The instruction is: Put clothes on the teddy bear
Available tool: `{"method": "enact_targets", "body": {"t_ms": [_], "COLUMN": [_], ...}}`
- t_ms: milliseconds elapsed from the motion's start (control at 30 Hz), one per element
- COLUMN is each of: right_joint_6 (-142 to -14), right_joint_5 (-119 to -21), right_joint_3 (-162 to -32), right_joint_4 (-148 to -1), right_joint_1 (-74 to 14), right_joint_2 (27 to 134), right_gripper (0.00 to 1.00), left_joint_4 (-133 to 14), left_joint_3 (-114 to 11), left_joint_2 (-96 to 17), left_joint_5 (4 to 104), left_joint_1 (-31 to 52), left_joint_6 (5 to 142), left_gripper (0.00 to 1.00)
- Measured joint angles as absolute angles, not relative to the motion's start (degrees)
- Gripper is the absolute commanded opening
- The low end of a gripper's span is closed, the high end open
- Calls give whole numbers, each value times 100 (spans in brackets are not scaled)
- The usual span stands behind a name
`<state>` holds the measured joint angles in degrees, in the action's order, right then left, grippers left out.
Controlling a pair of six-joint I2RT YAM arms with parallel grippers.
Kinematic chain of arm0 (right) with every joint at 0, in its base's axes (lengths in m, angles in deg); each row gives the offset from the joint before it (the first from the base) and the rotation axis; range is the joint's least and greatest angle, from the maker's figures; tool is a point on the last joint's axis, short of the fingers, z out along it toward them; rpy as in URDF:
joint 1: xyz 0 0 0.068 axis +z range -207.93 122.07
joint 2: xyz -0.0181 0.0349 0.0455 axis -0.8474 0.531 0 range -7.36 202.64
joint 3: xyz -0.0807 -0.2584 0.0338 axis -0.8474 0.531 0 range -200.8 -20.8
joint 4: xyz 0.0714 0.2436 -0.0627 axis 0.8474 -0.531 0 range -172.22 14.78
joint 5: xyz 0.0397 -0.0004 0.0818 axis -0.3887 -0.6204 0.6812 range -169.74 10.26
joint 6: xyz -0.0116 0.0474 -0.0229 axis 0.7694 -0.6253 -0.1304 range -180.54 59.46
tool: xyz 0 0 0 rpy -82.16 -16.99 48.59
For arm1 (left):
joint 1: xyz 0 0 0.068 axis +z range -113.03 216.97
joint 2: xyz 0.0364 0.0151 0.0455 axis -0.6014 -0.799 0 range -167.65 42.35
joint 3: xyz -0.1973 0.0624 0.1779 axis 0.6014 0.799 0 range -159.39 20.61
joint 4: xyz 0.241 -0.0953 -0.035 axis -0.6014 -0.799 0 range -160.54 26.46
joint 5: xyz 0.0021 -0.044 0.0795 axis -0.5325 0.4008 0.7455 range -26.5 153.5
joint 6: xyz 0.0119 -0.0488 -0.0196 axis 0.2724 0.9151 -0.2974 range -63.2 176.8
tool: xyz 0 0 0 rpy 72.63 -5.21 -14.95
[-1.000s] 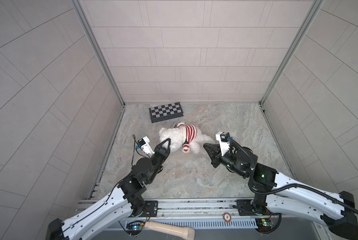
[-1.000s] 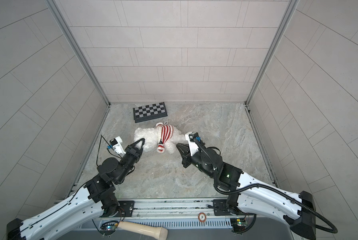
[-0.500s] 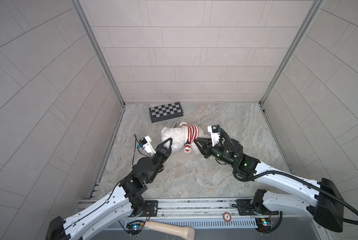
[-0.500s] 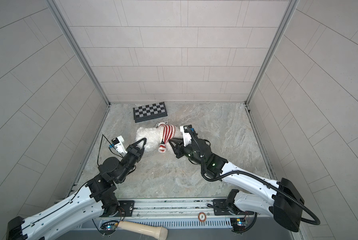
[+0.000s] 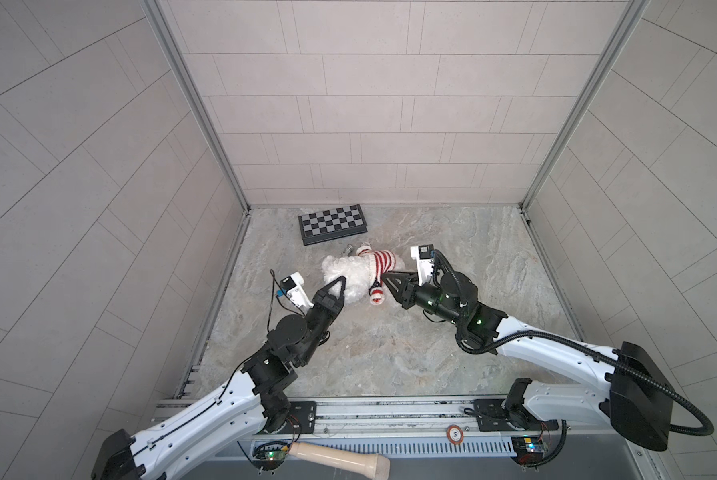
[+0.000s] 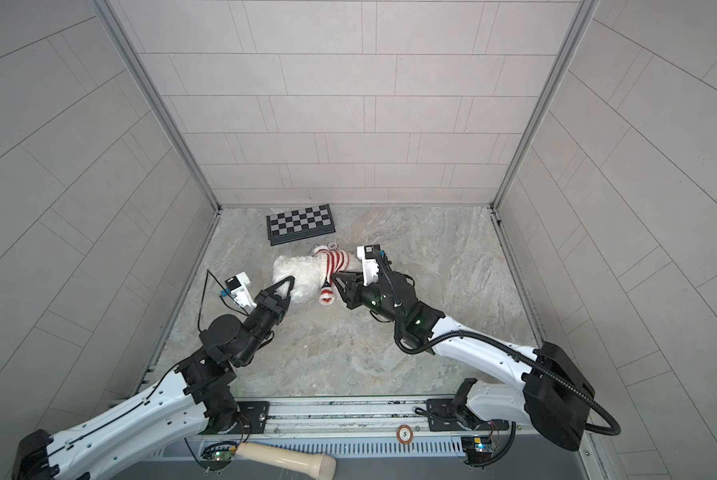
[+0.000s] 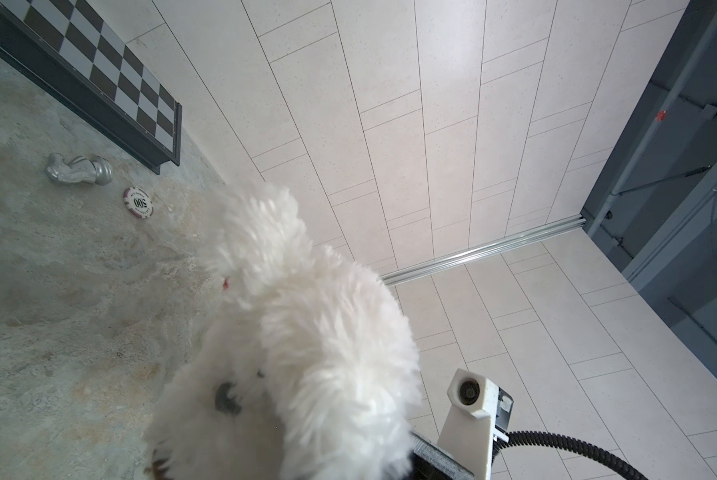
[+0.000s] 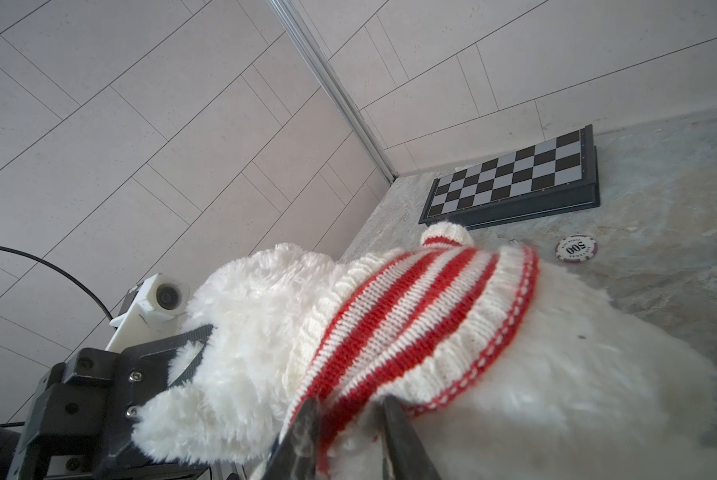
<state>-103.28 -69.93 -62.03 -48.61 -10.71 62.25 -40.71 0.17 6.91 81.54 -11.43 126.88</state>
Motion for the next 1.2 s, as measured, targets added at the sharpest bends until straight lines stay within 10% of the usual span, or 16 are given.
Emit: {"method": "enact_targets", "body": {"t_ms": [633,1200], "right_joint_6": [-10472,-10179], "right_joint_5": [-7179,-7055], "right_joint_3": [-6203,-5596], "right_joint_4": [-4870,-5807], "right_joint_1": [-1101,-688], "right_joint_2": [6668,4992], "right_gripper": [0,0], "left_joint_4": [-3955,-4267], "left_joint_3": [78,294], "left_joint_2": [562,1082], "left_joint_5": [8034,8375], "left_joint_1": [-1143,-1161], "left_joint_6": [12679,12437], "left_gripper": [0,0]}}
